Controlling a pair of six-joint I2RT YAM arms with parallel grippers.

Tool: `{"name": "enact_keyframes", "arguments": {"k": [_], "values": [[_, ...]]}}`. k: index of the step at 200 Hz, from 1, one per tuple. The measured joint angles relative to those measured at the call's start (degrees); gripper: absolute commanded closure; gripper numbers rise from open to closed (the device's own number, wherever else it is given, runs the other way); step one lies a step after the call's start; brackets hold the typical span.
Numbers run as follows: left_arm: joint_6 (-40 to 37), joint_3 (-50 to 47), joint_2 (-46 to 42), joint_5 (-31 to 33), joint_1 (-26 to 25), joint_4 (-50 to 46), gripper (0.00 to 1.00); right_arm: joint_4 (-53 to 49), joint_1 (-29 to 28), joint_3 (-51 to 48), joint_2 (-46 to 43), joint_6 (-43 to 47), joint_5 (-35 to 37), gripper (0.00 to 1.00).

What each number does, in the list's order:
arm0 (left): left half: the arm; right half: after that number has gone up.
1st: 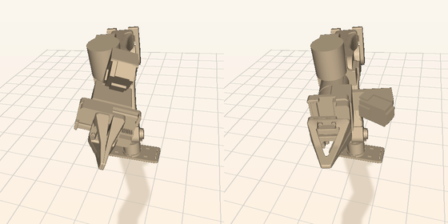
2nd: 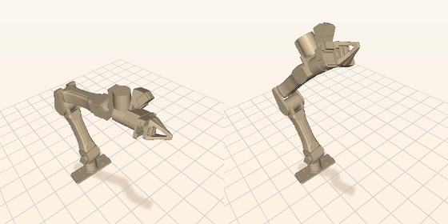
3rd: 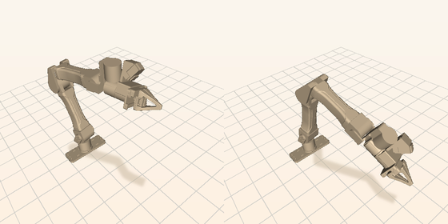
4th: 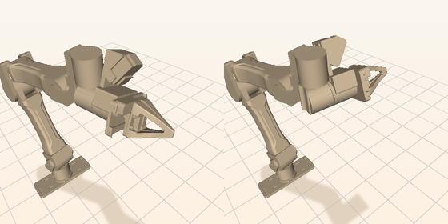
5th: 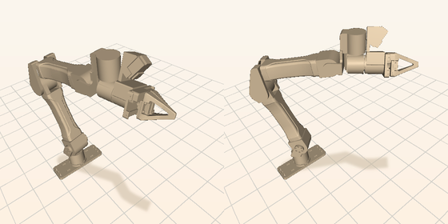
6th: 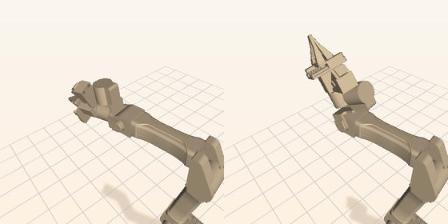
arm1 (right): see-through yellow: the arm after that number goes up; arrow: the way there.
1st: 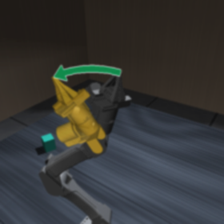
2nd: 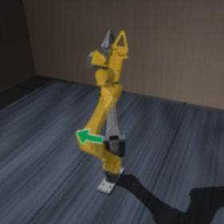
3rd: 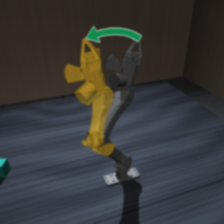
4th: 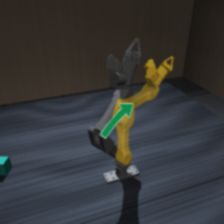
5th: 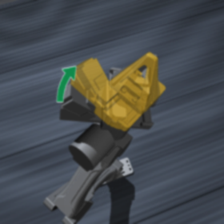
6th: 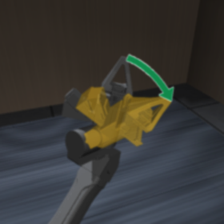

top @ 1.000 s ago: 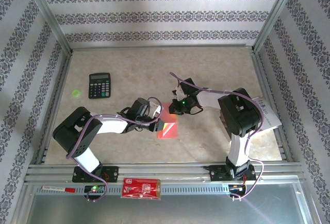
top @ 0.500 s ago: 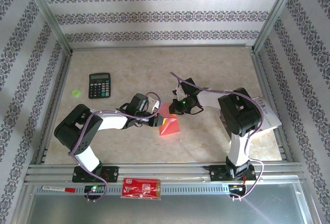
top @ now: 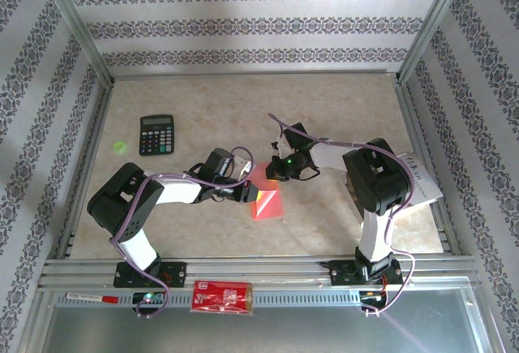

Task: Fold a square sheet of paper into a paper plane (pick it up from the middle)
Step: Fold the triangle a second time at the center of the table.

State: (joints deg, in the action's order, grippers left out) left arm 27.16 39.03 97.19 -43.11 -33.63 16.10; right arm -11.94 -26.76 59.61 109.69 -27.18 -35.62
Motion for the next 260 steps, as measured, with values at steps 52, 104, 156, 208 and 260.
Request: {"name": "enact_keyframes", "arguments": {"k": [52, 104, 156, 208, 260], "values": [[0.81, -0.9, 0.0, -0.35, 0.0, 0.22, 1.0, 0.04, 0.04, 0.0, 0.2, -0.98, -0.52, 1.0], [1.4, -0.98, 0.07, -0.35, 1.2, 0.22, 1.0, 0.07, 0.31, 0.02, 0.35, -1.05, -1.14, 1.0], [1.4, -0.98, 0.07, -0.42, 2.64, 0.15, 1.0, 0.11, 0.31, 0.02, 0.42, -1.09, -1.29, 1.0], [1.36, -0.94, 0.09, -0.42, 2.99, -0.39, 1.0, 0.13, 0.31, 0.02, 0.42, -1.09, -1.31, 1.0], [1.36, -0.92, 0.74, -0.39, 3.02, -0.87, 1.0, 0.17, 0.31, 0.02, 0.5, -1.09, -1.36, 1.0]]}}
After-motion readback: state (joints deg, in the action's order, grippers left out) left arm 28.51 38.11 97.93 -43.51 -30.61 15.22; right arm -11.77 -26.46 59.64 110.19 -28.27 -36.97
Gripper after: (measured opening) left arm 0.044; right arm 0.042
